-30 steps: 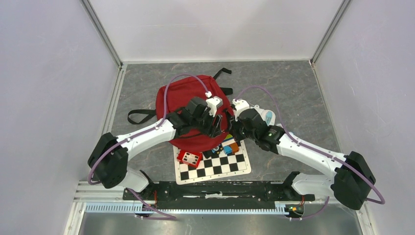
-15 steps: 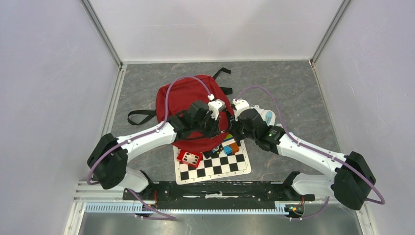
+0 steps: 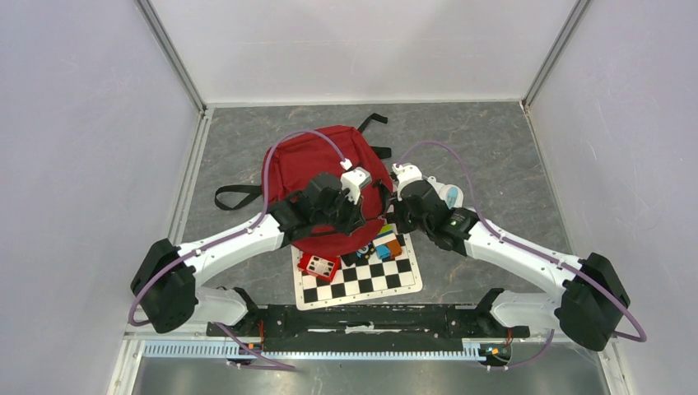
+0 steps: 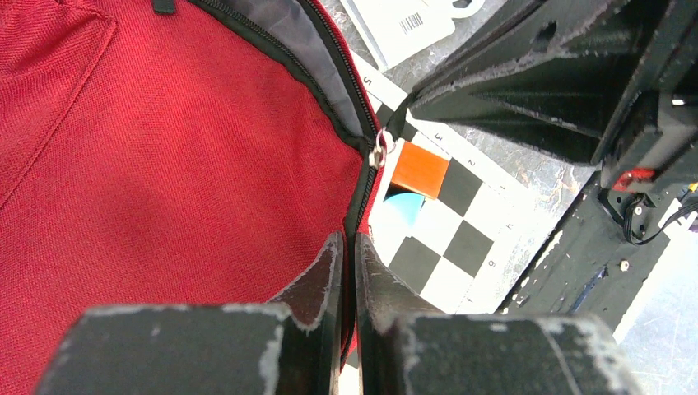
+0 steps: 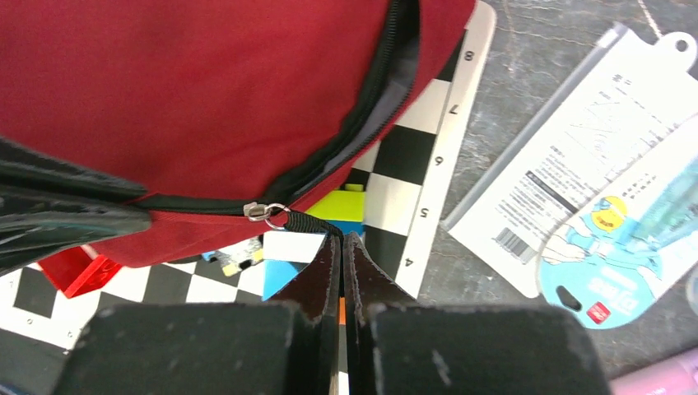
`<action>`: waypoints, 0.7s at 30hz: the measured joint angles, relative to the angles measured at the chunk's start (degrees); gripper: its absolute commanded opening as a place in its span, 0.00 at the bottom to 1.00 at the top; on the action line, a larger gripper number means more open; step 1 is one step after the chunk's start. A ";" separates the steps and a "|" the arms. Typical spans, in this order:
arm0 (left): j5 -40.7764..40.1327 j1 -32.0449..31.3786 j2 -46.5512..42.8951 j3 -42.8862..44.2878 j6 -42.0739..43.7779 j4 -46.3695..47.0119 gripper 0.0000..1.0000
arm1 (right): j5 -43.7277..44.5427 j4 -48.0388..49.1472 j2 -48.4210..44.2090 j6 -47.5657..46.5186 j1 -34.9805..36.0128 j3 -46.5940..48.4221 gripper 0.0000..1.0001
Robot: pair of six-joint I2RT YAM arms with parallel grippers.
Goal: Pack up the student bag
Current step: Zip the student bag at the center of the board.
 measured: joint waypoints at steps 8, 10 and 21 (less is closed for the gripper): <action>-0.74 0.00 -2.43 -0.72 0.00 -0.37 0.02 | 1.64 -1.68 2.78 -1.64 -3.56 2.47 0.00; -0.81 0.00 -2.45 -0.72 0.00 -0.46 0.02 | 1.90 -1.88 3.67 -2.43 -4.22 3.72 0.00; -0.52 -0.83 -2.47 -0.72 0.02 -0.66 0.02 | 3.43 -2.16 10.99 -7.06 -7.65 9.20 0.00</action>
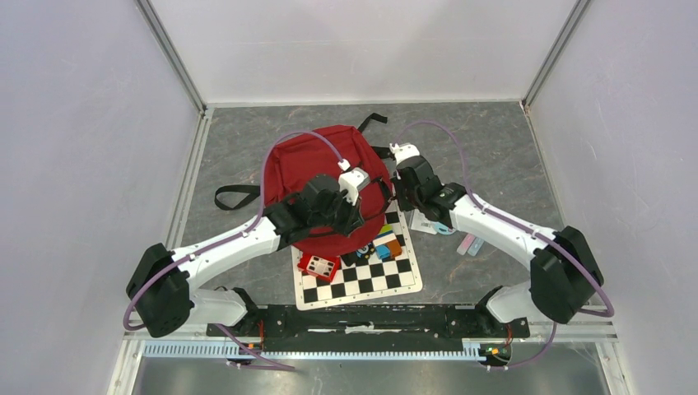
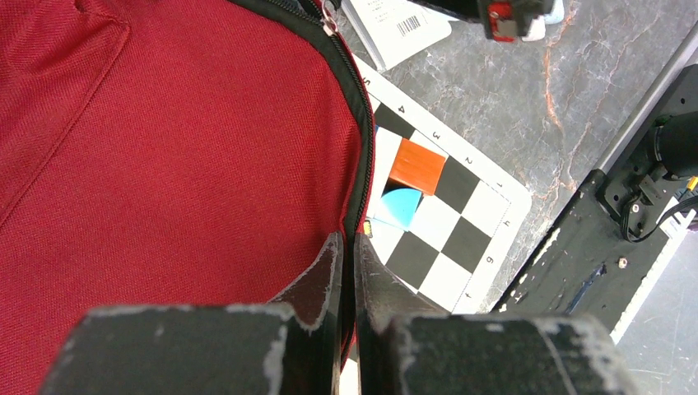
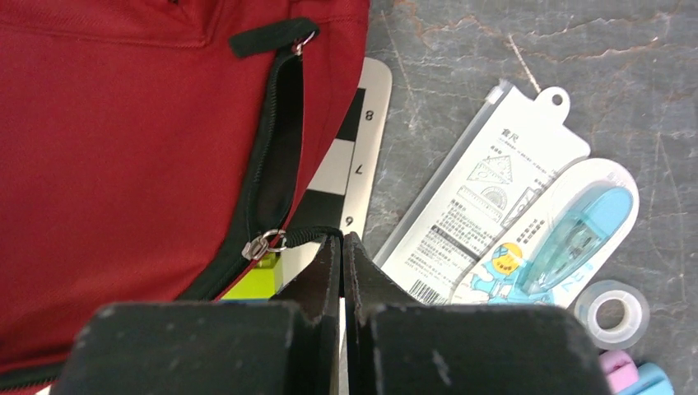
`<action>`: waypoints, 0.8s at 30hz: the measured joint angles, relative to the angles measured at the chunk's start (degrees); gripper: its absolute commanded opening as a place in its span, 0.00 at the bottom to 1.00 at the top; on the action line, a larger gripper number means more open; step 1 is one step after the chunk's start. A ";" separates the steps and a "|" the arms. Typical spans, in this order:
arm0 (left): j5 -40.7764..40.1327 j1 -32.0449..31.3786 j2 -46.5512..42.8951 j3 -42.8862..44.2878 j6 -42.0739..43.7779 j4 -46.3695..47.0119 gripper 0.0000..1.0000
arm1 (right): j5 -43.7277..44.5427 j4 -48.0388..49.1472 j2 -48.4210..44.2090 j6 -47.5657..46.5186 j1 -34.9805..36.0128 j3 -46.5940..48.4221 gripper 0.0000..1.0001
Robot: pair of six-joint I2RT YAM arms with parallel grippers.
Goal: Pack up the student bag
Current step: Zip the student bag at the center of the board.
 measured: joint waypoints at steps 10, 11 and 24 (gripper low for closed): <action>0.59 -0.42 0.02 0.00 0.04 -0.61 0.02 | 1.62 0.83 7.74 -4.37 -1.31 6.32 0.00; 0.59 -0.48 0.02 0.00 0.07 -0.68 0.02 | 1.88 0.94 8.66 -4.81 -1.38 7.02 0.00; 0.63 -1.20 0.68 0.00 0.37 -1.73 0.02 | 4.52 1.03 19.85 -11.28 -1.88 16.13 0.00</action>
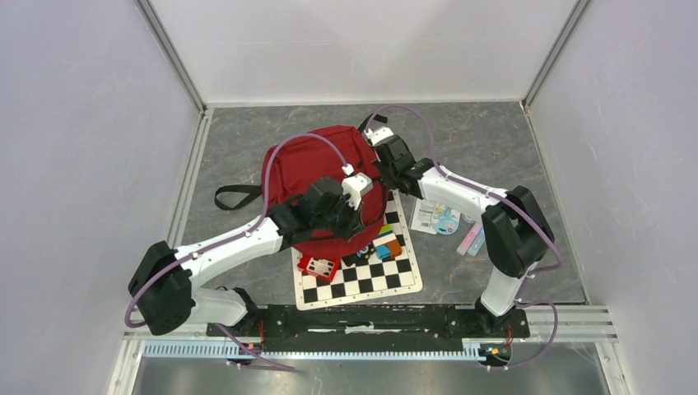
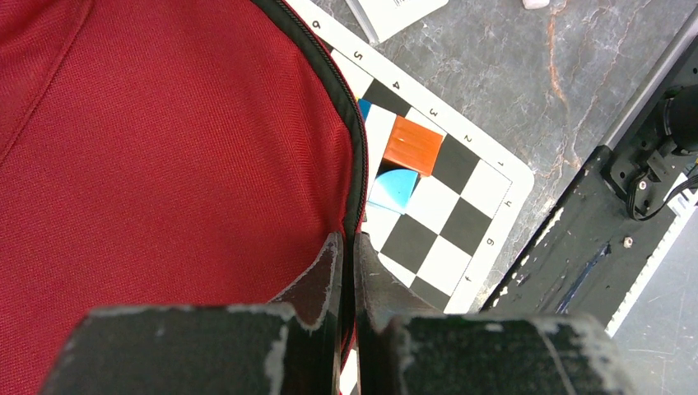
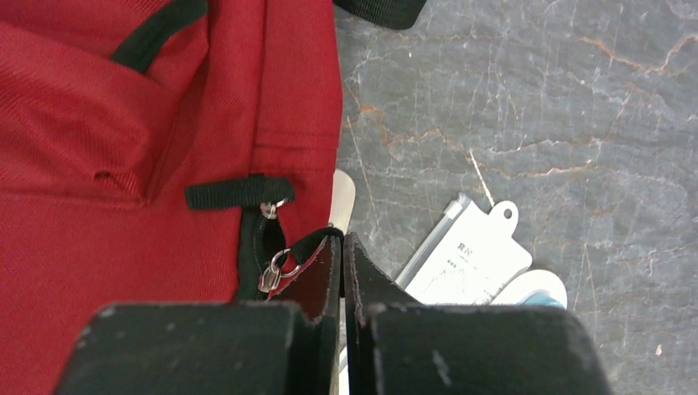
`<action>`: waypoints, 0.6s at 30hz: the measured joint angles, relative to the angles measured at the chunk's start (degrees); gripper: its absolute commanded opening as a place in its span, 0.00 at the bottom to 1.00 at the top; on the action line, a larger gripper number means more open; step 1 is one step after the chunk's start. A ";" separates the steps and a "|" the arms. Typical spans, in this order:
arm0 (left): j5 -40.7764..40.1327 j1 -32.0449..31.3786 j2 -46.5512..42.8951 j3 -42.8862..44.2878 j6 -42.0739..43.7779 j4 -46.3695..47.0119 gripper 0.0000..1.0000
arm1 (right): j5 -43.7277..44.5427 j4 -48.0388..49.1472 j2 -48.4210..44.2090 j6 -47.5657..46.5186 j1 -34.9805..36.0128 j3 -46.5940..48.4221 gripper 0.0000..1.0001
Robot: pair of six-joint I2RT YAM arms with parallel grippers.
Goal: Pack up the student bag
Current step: Zip the student bag at the center of the board.
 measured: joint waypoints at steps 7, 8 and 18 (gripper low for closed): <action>0.02 -0.24 0.31 0.00 0.37 -0.20 0.02 | 0.33 -0.42 4.92 -1.95 -0.07 4.68 0.00; 0.04 -0.24 0.31 0.00 0.39 -0.17 0.02 | 0.33 -0.50 5.38 -2.03 -0.07 5.07 0.00; -4.61 -0.83 0.28 0.63 -1.20 -3.17 0.65 | -1.40 -1.42 6.34 -2.03 -1.22 6.49 0.43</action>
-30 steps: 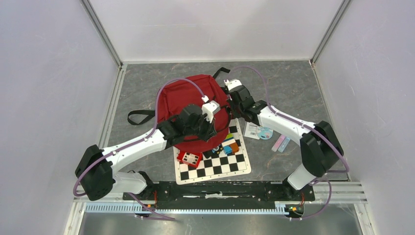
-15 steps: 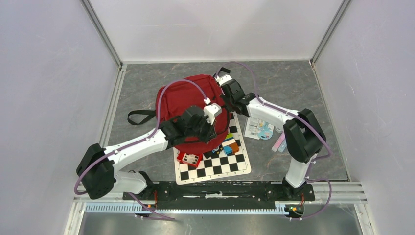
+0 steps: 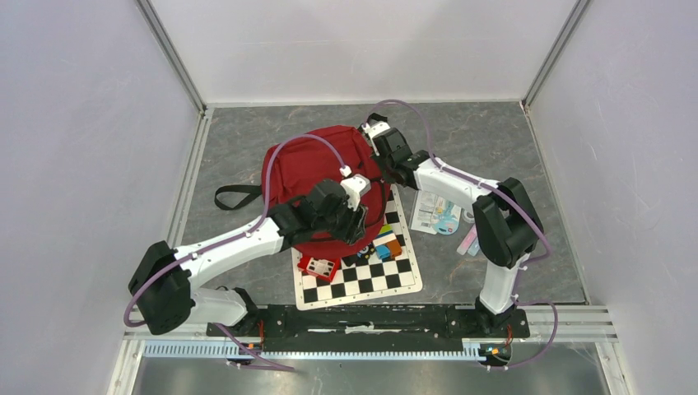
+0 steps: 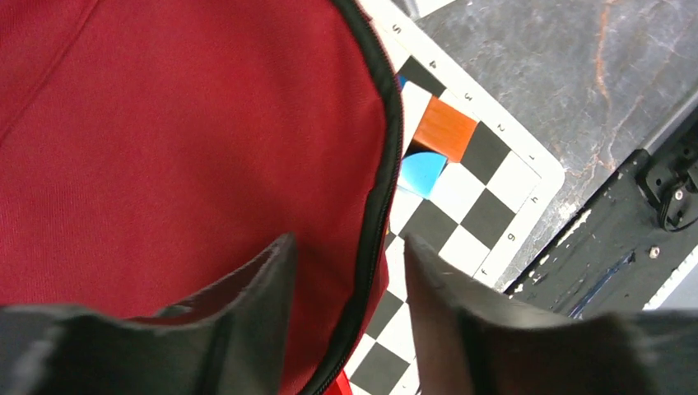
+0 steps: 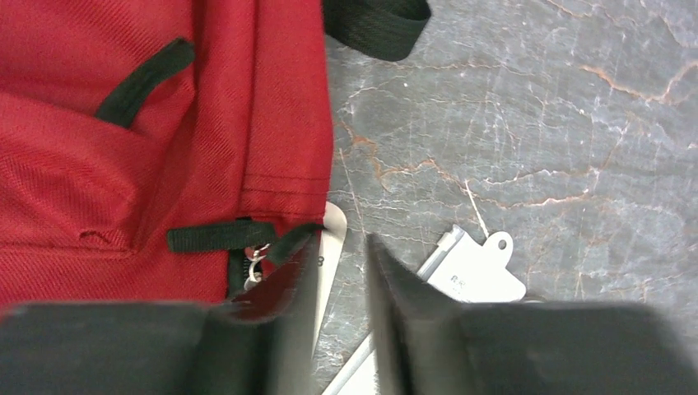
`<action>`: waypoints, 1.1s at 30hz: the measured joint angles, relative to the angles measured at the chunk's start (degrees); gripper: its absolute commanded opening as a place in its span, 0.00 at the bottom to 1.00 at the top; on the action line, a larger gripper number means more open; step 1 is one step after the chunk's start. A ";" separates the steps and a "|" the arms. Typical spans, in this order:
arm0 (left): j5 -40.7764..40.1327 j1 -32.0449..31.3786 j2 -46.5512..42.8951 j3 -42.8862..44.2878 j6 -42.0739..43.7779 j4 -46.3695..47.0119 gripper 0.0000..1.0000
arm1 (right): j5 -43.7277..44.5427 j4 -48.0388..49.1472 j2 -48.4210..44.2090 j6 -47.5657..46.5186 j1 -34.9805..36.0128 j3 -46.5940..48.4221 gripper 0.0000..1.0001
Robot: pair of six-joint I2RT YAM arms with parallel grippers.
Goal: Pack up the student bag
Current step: Zip the student bag at the center of the board.
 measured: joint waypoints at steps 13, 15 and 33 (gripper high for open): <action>-13.31 8.24 -1.25 10.71 -9.20 -13.62 1.00 | -6.08 -0.24 -4.90 1.18 -3.50 1.27 0.93; -13.40 12.33 -1.09 12.52 -9.51 -14.08 1.00 | -7.30 -0.26 -4.90 1.86 -3.43 1.27 0.94; -8.90 19.89 31.30 38.60 -4.57 -10.80 0.73 | -10.03 4.74 -10.12 8.48 -3.43 -11.26 0.94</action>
